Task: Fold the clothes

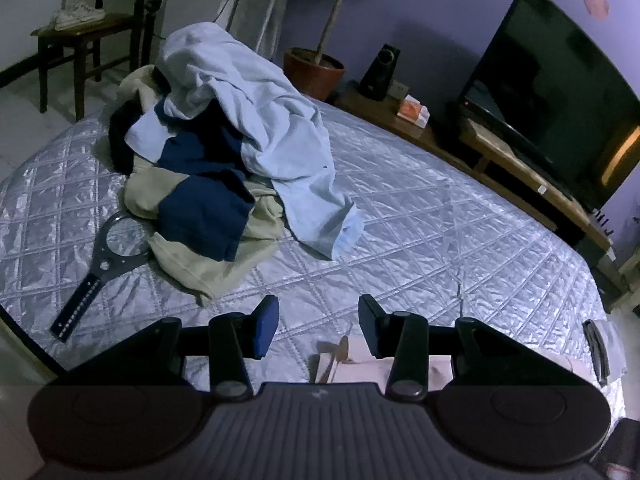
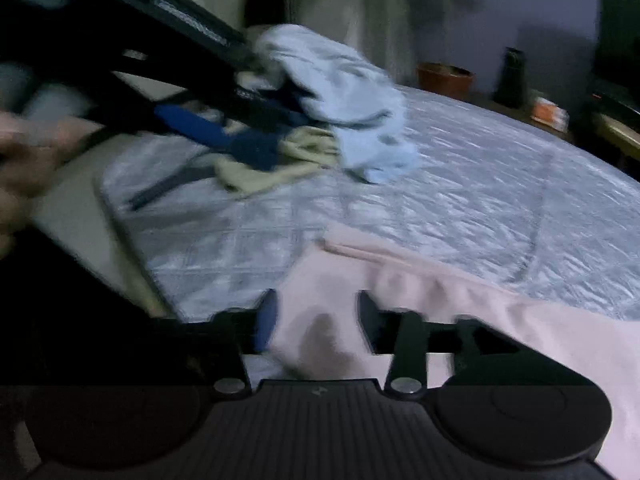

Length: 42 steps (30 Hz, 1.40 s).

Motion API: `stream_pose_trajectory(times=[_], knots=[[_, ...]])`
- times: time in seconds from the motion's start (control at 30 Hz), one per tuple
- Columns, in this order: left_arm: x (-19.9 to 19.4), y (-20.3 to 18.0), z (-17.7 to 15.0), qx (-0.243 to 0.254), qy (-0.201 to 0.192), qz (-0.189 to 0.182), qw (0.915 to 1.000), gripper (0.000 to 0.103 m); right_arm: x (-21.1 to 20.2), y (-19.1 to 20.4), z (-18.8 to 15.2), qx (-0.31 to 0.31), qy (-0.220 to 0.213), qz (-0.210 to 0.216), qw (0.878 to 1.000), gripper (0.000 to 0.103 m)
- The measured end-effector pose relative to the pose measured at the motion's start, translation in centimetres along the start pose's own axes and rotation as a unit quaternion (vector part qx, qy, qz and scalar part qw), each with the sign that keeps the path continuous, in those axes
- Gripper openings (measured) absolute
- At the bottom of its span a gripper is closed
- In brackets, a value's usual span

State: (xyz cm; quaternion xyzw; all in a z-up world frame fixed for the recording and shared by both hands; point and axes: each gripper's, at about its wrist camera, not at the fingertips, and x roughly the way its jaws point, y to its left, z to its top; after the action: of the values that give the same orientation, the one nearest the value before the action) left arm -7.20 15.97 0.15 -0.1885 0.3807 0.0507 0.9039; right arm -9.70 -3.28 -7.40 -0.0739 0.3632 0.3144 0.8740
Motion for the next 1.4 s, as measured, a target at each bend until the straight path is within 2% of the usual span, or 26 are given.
stream_pose_trajectory(times=[0.07,0.1,0.2,0.27,0.37,0.43,0.47,0.5,0.53,0.6,0.67,0.7,0.83,0.97,1.0,1.03,1.07,1.1,1.13,1.2,1.4], knots=[[0.3,-0.5,-0.2,0.007,0.005,0.0,1.0,0.041,1.8,-0.2,-0.3,0.016,0.035,0.005,0.999,0.055],[0.5,-0.8,-0.3,0.012,0.008,-0.001,0.9999,0.041,1.8,0.1,-0.4,0.004,0.048,0.014,0.999,0.055],[1.4,-2.0,-0.8,0.028,0.025,-0.009,0.9992,0.041,0.3,1.9,-0.8,-0.072,0.071,0.059,0.993,0.051],[2.0,-3.1,-1.3,0.045,0.041,-0.019,0.9979,0.041,-1.9,1.6,-0.9,-0.076,0.068,0.059,0.993,0.051],[3.0,-5.4,-2.7,0.09,0.071,-0.033,0.9929,0.041,-7.1,-3.6,-0.4,0.037,0.029,0.029,0.998,0.052],[3.9,-6.9,-3.7,0.121,0.092,-0.04,0.9876,0.041,-10.7,-8.0,-1.0,0.126,0.006,-0.007,0.992,0.059],[4.4,-7.5,-4.2,0.135,0.105,-0.041,0.9844,0.041,-12.5,-10.5,-2.1,0.173,-0.003,-0.03,0.985,0.063],[4.9,-8.1,-4.7,0.147,0.118,-0.042,0.9811,0.041,-14.3,-13.0,-3.2,0.219,-0.011,-0.053,0.974,0.074],[5.3,-8.5,-5.2,0.154,0.13,-0.041,0.9786,0.041,-16.1,-15.5,-4.4,0.264,-0.02,-0.077,0.961,0.077],[6.2,-9.1,-6.2,0.168,0.151,-0.036,0.9734,0.041,-19.7,-20.5,-6.6,0.353,-0.037,-0.122,0.927,0.075],[6.9,-9.4,-6.9,0.179,0.168,-0.025,0.9691,0.041,-20.9,-24.1,-10.2,0.422,-0.008,-0.166,0.891,0.063],[7.2,-9.4,-7.2,0.182,0.173,-0.019,0.9678,0.041,-21.0,-25.2,-11.8,0.445,0.002,-0.172,0.879,0.059],[7.7,-9.6,-8.2,0.193,0.182,0.001,0.9642,0.041,-20.6,-27.5,-16.3,0.511,-0.007,-0.141,0.848,0.059],[7.7,-9.8,-8.5,0.197,0.178,0.007,0.9642,0.043,-19.5,-28.3,-17.2,0.531,-0.058,-0.112,0.838,0.06],[7.7,-9.8,-8.5,0.195,0.178,0.008,0.9646,0.044,-19.3,-28.7,-17.3,0.539,-0.068,-0.098,0.834,0.058],[7.7,-9.8,-8.3,0.189,0.178,0.008,0.9656,0.044,-19.1,-29.1,-17.3,0.545,-0.071,-0.092,0.83,0.044],[7.6,-9.8,-8.0,0.183,0.179,0.007,0.9666,0.045,-18.8,-29.2,-17.2,0.545,-0.073,-0.092,0.83,0.032],[7.6,-9.7,-7.9,0.177,0.179,0.006,0.9678,0.045,-18.6,-29.3,-17.0,0.542,-0.075,-0.093,0.832,0.015],[7.7,-9.7,-7.8,0.172,0.179,0.005,0.9688,0.046,-18.4,-29.4,-16.7,0.539,-0.08,-0.09,0.834,0.013],[7.7,-9.6,-7.6,0.161,0.179,0.004,0.9706,0.047,-18.3,-29.4,-15.4,0.518,-0.093,-0.09,0.845,0.01],[7.8,-9.6,-7.5,0.151,0.179,0.001,0.9721,0.049,-18.7,-30.0,-7.9,0.403,-0.152,-0.075,0.9,0.009]])
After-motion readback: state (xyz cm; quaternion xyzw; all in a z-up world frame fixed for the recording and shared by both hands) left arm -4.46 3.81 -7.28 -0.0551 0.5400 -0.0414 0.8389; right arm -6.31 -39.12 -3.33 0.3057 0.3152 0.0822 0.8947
